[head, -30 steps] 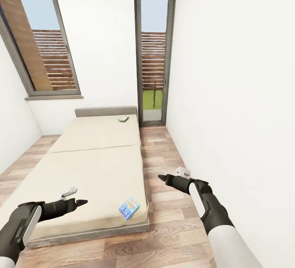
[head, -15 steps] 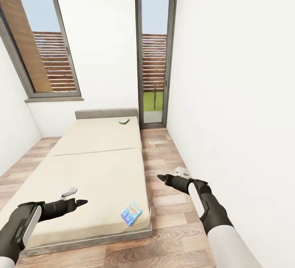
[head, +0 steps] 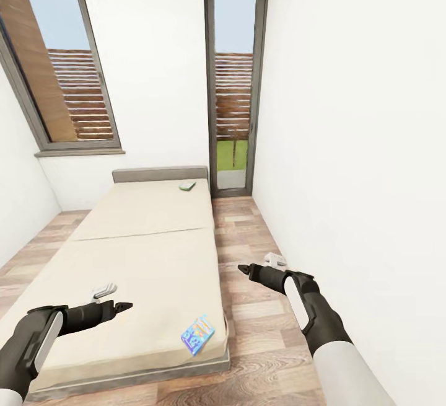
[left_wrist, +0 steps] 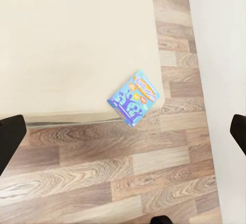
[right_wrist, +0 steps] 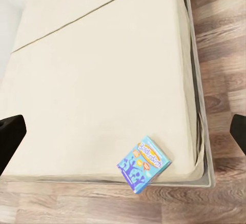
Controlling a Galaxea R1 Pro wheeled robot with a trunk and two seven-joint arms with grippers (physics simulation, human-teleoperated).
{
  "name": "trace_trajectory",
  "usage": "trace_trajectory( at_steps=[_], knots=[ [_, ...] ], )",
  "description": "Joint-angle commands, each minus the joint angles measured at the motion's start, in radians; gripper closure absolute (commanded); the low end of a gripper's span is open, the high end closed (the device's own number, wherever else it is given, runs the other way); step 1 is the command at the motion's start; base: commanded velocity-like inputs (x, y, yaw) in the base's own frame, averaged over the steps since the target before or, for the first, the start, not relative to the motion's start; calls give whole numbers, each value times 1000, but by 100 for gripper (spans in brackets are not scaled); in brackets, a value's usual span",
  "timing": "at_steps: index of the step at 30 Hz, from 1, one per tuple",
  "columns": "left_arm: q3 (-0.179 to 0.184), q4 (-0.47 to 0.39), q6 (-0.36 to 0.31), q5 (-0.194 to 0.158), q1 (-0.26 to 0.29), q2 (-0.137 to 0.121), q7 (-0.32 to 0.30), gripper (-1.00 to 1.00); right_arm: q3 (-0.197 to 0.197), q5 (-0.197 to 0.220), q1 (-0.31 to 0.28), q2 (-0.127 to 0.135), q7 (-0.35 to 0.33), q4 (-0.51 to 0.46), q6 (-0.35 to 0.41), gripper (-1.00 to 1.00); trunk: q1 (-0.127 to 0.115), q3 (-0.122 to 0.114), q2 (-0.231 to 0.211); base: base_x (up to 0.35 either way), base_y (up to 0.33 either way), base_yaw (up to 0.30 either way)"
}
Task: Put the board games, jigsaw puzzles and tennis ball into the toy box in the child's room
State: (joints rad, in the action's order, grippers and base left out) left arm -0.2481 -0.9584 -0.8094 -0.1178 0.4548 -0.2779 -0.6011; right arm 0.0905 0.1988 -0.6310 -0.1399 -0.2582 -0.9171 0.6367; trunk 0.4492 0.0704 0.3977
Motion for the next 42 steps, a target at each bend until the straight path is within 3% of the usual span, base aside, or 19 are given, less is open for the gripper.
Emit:
trace_trajectory(
  at_steps=[1, 26, 33, 38, 42],
  knots=[
    [-1, 0, -8, -8, 1, 0, 1, -100, 5, 0, -1, -1, -4, -1, 6, -100, 1, 2, 2, 72, -37, 0],
    [-2, 0, -2, -10, 1, -1, -4, -100, 3, 1, -1, -1, -5, -3, 7, -100, 1, 2, 2, 9, -5, 0],
    [-4, 0, -8, -11, 1, 1, -61, -100, 3, 1, -1, 1, -7, -4, 7, -100, 1, 2, 2, 0, 0, 0],
    [-14, 2, -15, -11, 1, 3, -99, -100, 3, 0, -1, 3, -8, -6, 7, -100, 20, 18, 37, 0, 0, 0],
    [-47, 4, -19, -12, 1, 6, -107, -100, 3, 0, -1, 3, -7, -10, 8, -100, 35, 30, 65, 0, 0, 0]
  ],
)
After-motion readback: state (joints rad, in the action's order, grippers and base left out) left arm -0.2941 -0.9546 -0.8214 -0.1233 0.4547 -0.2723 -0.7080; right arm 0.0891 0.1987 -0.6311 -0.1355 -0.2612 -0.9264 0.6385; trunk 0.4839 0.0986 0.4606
